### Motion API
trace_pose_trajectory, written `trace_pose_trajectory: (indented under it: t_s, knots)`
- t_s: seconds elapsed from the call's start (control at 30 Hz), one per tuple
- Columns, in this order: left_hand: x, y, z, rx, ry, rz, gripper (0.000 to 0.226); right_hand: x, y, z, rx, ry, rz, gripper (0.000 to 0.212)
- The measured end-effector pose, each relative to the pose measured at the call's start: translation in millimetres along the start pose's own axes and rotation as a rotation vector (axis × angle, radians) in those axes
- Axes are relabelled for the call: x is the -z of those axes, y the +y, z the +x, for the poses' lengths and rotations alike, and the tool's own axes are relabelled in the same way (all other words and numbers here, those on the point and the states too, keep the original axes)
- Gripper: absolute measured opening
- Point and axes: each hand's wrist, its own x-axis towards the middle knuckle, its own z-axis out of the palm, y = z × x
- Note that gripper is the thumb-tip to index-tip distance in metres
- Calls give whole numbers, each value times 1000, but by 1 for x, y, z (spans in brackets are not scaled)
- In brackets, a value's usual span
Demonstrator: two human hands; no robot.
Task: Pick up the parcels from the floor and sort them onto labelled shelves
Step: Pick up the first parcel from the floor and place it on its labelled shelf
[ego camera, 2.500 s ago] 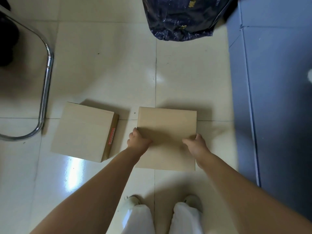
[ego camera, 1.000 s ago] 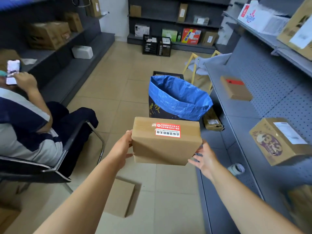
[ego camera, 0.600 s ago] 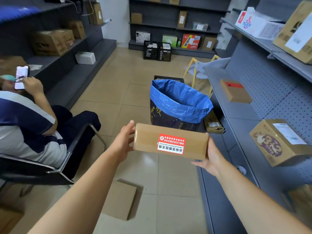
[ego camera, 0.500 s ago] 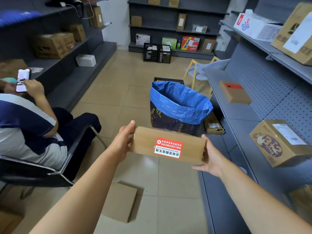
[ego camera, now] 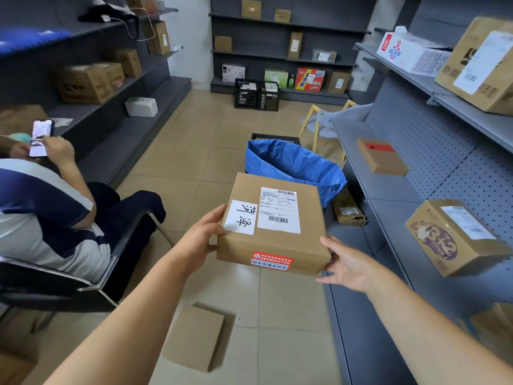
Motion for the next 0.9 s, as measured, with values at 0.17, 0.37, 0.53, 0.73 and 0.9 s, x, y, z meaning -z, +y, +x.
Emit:
trace_pose_trajectory:
  t_s: [0.17, 0.37, 0.53, 0.73, 0.9]
  knots:
    - [-4, 2, -6, -74, 41, -34, 74, -1, -9, -3, 111, -32, 99, 50]
    - [-22, 12, -4, -107, 101, 28, 72, 11, -24, -9, 203, 24, 193, 54]
    - [-43, 25, -6, -100, 94, 124, 64, 31, -41, -20, 250, -25, 190, 59]
    - [-74, 35, -10, -191, 159, 78, 65, 46, -66, -22, 290, -114, 154, 62]
    - [-78, 32, -30, -204, 281, 52, 63, 41, -79, -6, 266, -234, 76, 63]
